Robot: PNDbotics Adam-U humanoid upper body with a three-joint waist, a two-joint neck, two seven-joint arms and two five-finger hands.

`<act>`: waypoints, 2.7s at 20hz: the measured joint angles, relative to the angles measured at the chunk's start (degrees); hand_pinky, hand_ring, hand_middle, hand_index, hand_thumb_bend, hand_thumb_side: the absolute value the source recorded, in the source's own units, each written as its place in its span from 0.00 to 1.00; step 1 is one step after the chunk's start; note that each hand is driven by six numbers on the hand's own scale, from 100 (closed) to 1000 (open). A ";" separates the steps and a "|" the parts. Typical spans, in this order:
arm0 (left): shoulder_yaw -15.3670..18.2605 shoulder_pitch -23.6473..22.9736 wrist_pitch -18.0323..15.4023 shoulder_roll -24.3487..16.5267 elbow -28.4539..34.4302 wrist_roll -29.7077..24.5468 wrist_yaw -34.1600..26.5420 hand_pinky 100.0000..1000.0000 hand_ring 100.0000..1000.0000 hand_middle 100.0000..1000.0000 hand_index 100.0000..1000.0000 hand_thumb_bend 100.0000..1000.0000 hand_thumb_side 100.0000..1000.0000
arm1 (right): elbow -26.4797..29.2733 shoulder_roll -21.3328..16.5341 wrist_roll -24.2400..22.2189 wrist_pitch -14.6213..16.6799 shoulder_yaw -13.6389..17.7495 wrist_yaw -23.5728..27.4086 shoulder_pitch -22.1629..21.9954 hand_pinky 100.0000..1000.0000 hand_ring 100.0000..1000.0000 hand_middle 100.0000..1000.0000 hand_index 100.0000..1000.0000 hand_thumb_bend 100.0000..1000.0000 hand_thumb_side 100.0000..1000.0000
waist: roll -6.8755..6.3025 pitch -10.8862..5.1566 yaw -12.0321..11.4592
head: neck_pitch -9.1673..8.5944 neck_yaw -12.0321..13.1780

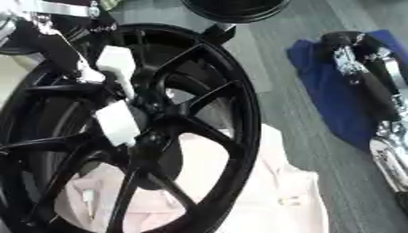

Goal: Pull the pin out of the wheel hub.

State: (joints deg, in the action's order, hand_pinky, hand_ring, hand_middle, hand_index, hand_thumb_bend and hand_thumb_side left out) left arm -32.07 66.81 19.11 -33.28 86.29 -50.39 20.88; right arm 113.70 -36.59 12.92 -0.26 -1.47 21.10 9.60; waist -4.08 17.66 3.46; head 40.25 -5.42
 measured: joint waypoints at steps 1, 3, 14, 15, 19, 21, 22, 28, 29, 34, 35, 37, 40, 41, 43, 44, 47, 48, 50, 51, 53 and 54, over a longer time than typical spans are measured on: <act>0.18 0.00 0.07 0.00 0.17 0.07 0.00 0.79 0.41 0.27 0.44 0.32 0.00 | 0.00 0.00 0.01 0.00 0.04 0.01 -0.01 0.80 0.64 0.61 0.65 0.01 0.48 | 0.00 0.00 0.00 | 0.00 -0.01; 0.60 0.00 0.35 0.00 0.74 0.34 -0.01 0.79 0.40 0.25 0.42 0.34 0.00 | 0.00 0.00 0.05 -0.04 0.06 0.01 -0.04 0.81 0.64 0.61 0.65 0.02 0.48 | 0.00 -0.01 -0.02 | 0.00 -0.04; 4.32 0.69 1.99 -0.01 2.91 1.98 -0.93 0.78 0.34 0.19 0.37 0.42 0.00 | 0.00 0.00 0.35 0.14 0.11 0.12 -0.06 0.81 0.64 0.61 0.65 0.02 0.48 | -0.02 -0.96 -0.26 | 0.01 -0.06; 4.84 0.85 2.11 -0.01 3.07 2.10 -1.22 0.78 0.33 0.19 0.37 0.42 0.00 | 0.00 -0.01 0.36 0.18 0.13 0.19 -0.06 0.81 0.64 0.61 0.65 0.02 0.48 | -0.01 -1.07 -0.24 | 0.01 -0.06; 7.22 1.09 2.56 -0.31 3.12 2.66 -2.29 0.79 0.32 0.18 0.36 0.39 0.00 | 0.00 -0.01 0.45 0.30 0.38 0.23 -0.16 0.81 0.64 0.61 0.65 0.02 0.48 | 0.02 -1.33 -0.18 | 0.01 -0.07; 9.35 1.41 2.74 -1.19 3.05 3.41 -3.28 0.79 0.31 0.17 0.36 0.38 0.00 | 0.00 -0.03 0.56 0.41 0.44 0.23 -0.54 0.81 0.64 0.61 0.65 0.02 0.48 | 0.06 -1.55 -0.43 | 0.02 -0.24; 10.62 1.45 2.90 -1.88 2.91 3.98 -3.99 0.79 0.30 0.17 0.36 0.38 0.00 | 0.00 -0.05 0.61 0.46 0.51 0.23 -0.61 0.81 0.64 0.61 0.65 0.02 0.48 | 0.12 -1.62 -0.55 | 0.11 -0.35; 18.52 0.35 4.13 -9.36 0.52 9.48 -8.81 0.80 0.28 0.15 0.35 0.35 0.00 | 0.00 -0.47 1.16 1.04 1.17 0.18 -1.16 0.81 0.64 0.61 0.65 0.01 0.48 | 0.54 -1.69 -1.50 | 0.47 -1.40; 19.85 -0.30 4.29 -10.91 0.06 10.60 -9.71 0.80 0.28 0.15 0.35 0.34 0.00 | 0.00 -0.47 1.27 1.15 1.28 0.16 -1.26 0.81 0.64 0.61 0.65 0.01 0.48 | 0.68 -1.69 -1.62 | 0.47 -1.58; 26.48 -6.41 4.71 -19.06 -1.42 16.33 -14.85 0.81 0.28 0.14 0.35 0.32 0.00 | 0.00 -0.49 1.67 1.60 1.71 -0.11 -1.58 0.80 0.64 0.61 0.65 0.01 0.48 | 1.24 -1.62 -2.37 | 0.47 -2.34; 27.96 -8.36 4.74 -20.69 -1.55 17.57 -16.17 0.81 0.28 0.14 0.35 0.31 0.00 | 0.00 -0.49 1.73 1.71 1.82 -0.17 -1.58 0.80 0.64 0.61 0.65 0.01 0.48 | 1.36 -1.51 -2.51 | 0.47 -2.41; 30.91 -12.69 4.78 -23.61 -1.80 20.21 -18.99 0.81 0.28 0.14 0.35 0.31 0.00 | 0.00 -0.49 1.86 1.89 1.90 -0.26 -1.56 0.80 0.64 0.61 0.65 0.01 0.48 | 1.72 -1.20 -2.82 | 0.45 -2.73; 34.94 -19.57 4.92 -27.04 -2.56 24.37 -22.84 0.81 0.29 0.15 0.36 0.30 0.00 | 0.00 -0.49 2.13 2.20 2.22 -0.30 -1.53 0.80 0.64 0.61 0.65 0.01 0.48 | 2.19 -0.78 -3.13 | 0.42 -3.07; 36.12 -21.93 4.98 -27.90 -2.93 25.71 -23.95 0.81 0.29 0.15 0.36 0.30 0.00 | 0.00 -0.49 2.23 2.30 2.26 -0.32 -1.51 0.80 0.64 0.61 0.65 0.01 0.48 | 2.25 -0.59 -3.29 | 0.39 -3.23; 38.13 -26.30 5.03 -29.24 -3.99 28.29 -25.57 0.80 0.29 0.16 0.38 0.27 0.00 | 0.00 -0.46 2.42 2.48 2.52 -0.34 -1.49 0.80 0.64 0.61 0.65 0.01 0.48 | 2.45 -0.27 -3.53 | 0.36 -3.45; 38.91 -28.18 4.98 -29.65 -4.71 29.44 -26.11 0.80 0.30 0.17 0.38 0.27 0.00 | 0.00 -0.44 2.49 2.56 2.55 -0.34 -1.39 0.80 0.64 0.61 0.65 0.01 0.48 | 2.64 -0.14 -3.57 | 0.32 -3.54; 40.29 -32.30 4.57 -29.97 -6.58 31.88 -27.47 0.82 0.34 0.20 0.43 0.19 0.00 | 0.00 -0.29 2.69 2.75 2.69 -0.35 -1.03 0.80 0.64 0.61 0.65 0.01 0.48 | 3.17 0.30 -3.62 | -0.17 -3.76; 40.48 -33.29 4.32 -29.97 -6.97 32.11 -27.92 0.85 0.42 0.32 0.55 0.25 0.08 | 0.00 -0.14 2.72 2.79 2.78 -0.35 -1.02 0.80 0.64 0.61 0.65 0.01 0.48 | 3.26 0.38 -3.62 | -0.27 -3.80; 40.48 -35.18 3.22 -29.97 -7.19 30.90 -28.36 0.98 0.75 0.76 0.86 0.60 0.49 | 0.00 0.06 2.74 2.81 2.88 -0.35 -0.94 0.80 0.64 0.61 0.65 0.01 0.49 | 3.41 0.51 -3.63 | -0.61 -3.81; 40.47 -36.05 2.26 -29.97 -7.16 29.51 -28.20 0.99 0.79 0.80 0.89 0.65 0.58 | 0.00 0.08 2.74 2.81 2.88 -0.35 -0.82 0.80 0.64 0.61 0.65 0.01 0.49 | 3.53 0.65 -3.64 | -0.64 -3.82; 40.51 -37.21 0.40 -29.97 -7.17 26.93 -27.15 1.00 0.79 0.81 0.91 0.82 0.87 | 0.00 0.17 2.75 2.83 2.88 -0.35 -0.73 0.80 0.64 0.61 0.65 0.01 0.49 | 3.81 0.87 -3.80 | -0.65 -3.83; 40.79 -37.40 -0.24 -29.96 -7.24 26.26 -26.61 0.99 0.78 0.79 0.89 0.86 0.96 | 0.00 0.20 2.76 2.84 2.88 -0.35 -0.72 0.80 0.64 0.61 0.65 0.01 0.49 | 3.91 0.87 -3.90 | -0.65 -3.83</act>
State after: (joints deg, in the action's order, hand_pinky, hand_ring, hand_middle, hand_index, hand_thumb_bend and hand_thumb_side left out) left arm 8.72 29.41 18.87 -63.24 79.05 -24.13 -5.72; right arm 113.70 -36.39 15.68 2.58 1.41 20.76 8.88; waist -0.17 18.53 -0.44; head 39.60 -9.25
